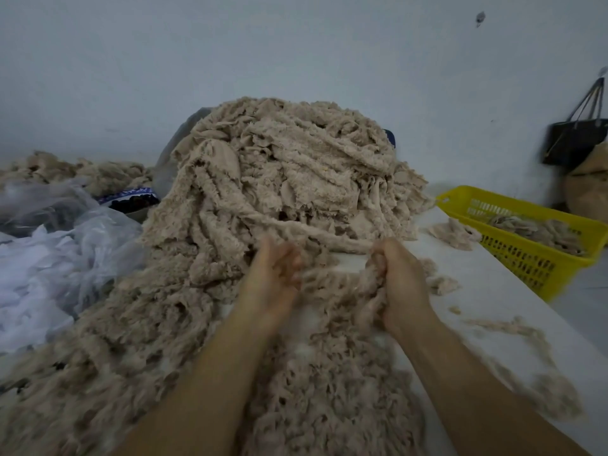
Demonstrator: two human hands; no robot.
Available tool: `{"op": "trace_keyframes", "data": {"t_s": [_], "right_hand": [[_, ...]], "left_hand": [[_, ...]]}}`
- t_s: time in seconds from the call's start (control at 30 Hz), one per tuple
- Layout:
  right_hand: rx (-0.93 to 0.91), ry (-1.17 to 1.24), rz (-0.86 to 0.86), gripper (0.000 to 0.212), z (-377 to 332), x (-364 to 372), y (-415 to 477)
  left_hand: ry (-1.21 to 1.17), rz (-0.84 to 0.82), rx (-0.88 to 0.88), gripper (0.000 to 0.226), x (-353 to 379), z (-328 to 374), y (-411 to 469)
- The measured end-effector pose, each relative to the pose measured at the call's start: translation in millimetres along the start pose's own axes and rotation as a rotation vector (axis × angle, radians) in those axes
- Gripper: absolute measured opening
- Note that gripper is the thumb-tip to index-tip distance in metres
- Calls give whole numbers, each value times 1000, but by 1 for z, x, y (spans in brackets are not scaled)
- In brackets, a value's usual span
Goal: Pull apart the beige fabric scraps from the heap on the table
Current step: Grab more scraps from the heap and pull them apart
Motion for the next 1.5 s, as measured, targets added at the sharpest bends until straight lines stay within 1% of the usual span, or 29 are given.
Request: {"op": "trace_keyframes", "data": {"t_s": [0.03,0.07,0.1,0.17,0.2,0.23,0.3,0.33,0.37,0.43,0.53,0.6,0.63,0.7,0.77,0.83,0.87,0.93,0.97,1.03,1.1,1.17,1.23,1.27,1.3,1.37,1.4,1.43,1.5], "right_hand": [[-80,-69,-35,51,-9,4,-6],[-144,-123,-86,56,-14,9,-10],[-189,-174,-114,61,-16,14,-15],[-225,-253,-85,63,-13,12,-19],[-215,-282,-51,63,-12,9,-18],[-173,-305,-18,62,-9,6,-18],[-32,-340,38,59,2,-1,-15],[30,-367,39,56,6,-3,-14],[86,-406,5,50,12,-1,-11],[213,-429,-166,33,28,17,-13],[369,-341,-399,35,44,58,-21],[487,-301,-504,31,45,88,-33],[531,-307,-535,32,43,100,-37],[525,-372,-531,32,35,114,-34],[475,-466,-458,28,26,118,-28],[440,-480,-362,28,22,116,-24],[421,-451,-312,26,21,115,-22],[339,-402,-244,18,15,111,-20],[284,-378,-232,16,10,110,-19],[178,-243,-211,15,-7,110,-17],[104,-45,-213,20,-28,117,-16],[81,150,-270,30,-42,132,-16],[79,275,-272,36,-44,140,-18],[83,236,-238,34,-38,137,-19],[85,124,-195,32,-29,130,-21],[87,-170,-141,35,-11,117,-27],[87,-268,-130,41,-4,111,-31],[90,-320,-135,46,0,106,-33],[106,-312,-133,47,1,85,-35]], "left_hand": [[-178,-49,-70,53,0,5,2],[-289,-61,-76,47,-4,16,5],[-404,-56,-64,43,-8,28,10],[-580,-11,-14,41,-9,47,14],[-594,39,1,40,-10,54,15],[-526,96,18,40,-12,58,13],[-116,220,101,39,-20,64,3],[129,238,151,38,-19,62,-6],[346,224,176,38,-15,55,-15],[690,147,210,40,-5,41,-32],[1075,-76,291,46,19,28,-45],[1311,-219,369,37,39,22,-52],[1394,-262,400,33,46,20,-55],[1445,-320,438,34,50,16,-59],[1422,-338,437,39,45,12,-61],[1316,-297,424,38,34,15,-60],[1225,-231,433,38,27,21,-58],[1055,-22,459,41,4,38,-49],[974,83,431,44,-10,43,-42],[752,189,248,47,-32,36,-23],[542,180,116,58,-36,25,-11],[359,164,76,70,-33,24,-3],[115,56,9,80,-16,26,9],[29,-7,-39,82,-6,28,14],[-50,-28,-84,76,1,31,19],[-141,66,-122,55,-5,41,38],[-158,110,-144,53,-11,44,47],[-188,110,-169,50,-14,47,54],[-246,99,-209,38,-22,56,66]]}}
Point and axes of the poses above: each hand's wrist, its own y-axis towards the middle knuckle, its own x-axis out of the palm, z = x × y, the point moved 10 cm from there along y, towards the middle knuckle
